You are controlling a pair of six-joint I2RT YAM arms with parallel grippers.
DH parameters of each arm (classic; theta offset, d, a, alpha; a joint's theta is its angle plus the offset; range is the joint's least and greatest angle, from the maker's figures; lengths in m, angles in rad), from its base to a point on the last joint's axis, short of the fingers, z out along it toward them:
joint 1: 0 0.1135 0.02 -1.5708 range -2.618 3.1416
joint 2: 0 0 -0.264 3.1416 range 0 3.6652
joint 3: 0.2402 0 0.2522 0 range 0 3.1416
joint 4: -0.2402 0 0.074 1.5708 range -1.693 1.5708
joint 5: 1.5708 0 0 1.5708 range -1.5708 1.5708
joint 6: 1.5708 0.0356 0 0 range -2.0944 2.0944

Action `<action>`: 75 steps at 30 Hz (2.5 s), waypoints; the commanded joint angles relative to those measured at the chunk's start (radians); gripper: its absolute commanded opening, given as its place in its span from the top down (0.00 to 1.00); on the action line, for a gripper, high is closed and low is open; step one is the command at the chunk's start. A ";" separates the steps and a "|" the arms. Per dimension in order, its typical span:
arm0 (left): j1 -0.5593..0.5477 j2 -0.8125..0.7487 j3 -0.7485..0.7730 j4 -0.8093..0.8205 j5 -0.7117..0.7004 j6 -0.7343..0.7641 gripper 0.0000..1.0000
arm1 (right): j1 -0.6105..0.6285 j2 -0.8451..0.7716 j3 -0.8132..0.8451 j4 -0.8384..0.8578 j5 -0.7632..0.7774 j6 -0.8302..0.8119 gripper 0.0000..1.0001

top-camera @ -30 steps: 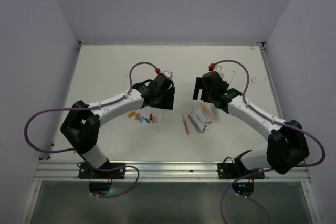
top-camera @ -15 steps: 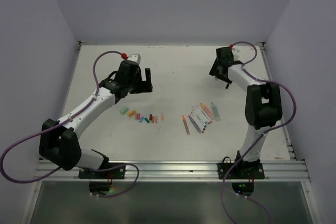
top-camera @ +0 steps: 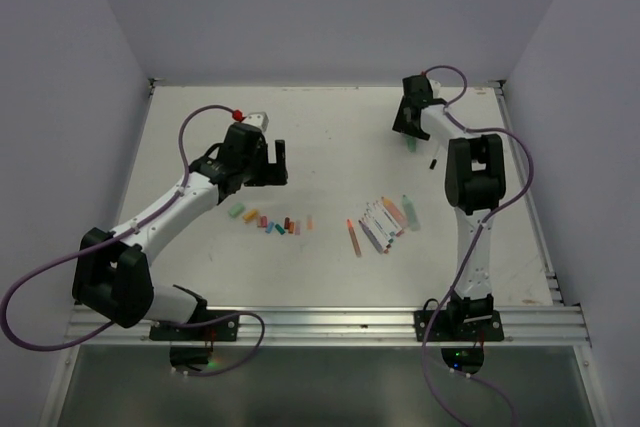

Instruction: Open the pen caps

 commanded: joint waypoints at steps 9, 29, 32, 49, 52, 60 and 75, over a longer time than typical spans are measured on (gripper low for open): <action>0.011 -0.030 -0.012 0.075 0.086 0.020 0.03 | 0.012 0.028 0.042 -0.043 -0.138 -0.114 0.63; -0.135 -0.065 -0.186 0.581 0.271 -0.245 0.09 | 0.368 -0.538 -0.472 0.296 -0.222 0.203 0.84; -0.156 -0.066 -0.209 0.644 0.249 -0.288 0.12 | 0.400 -0.628 -0.563 0.365 -0.233 0.289 0.84; -0.233 -0.031 -0.235 0.773 0.149 -0.291 0.40 | 0.463 -0.856 -0.814 0.566 -0.236 0.504 0.84; -0.245 -0.013 -0.227 0.764 0.137 -0.275 0.45 | 0.469 -0.862 -0.824 0.583 -0.236 0.519 0.84; -0.259 -0.007 -0.224 0.779 0.067 -0.250 0.52 | 0.486 -0.871 -0.828 0.583 -0.222 0.525 0.84; -0.274 -0.002 -0.224 0.808 0.042 -0.230 0.71 | 0.511 -0.866 -0.828 0.585 -0.209 0.528 0.84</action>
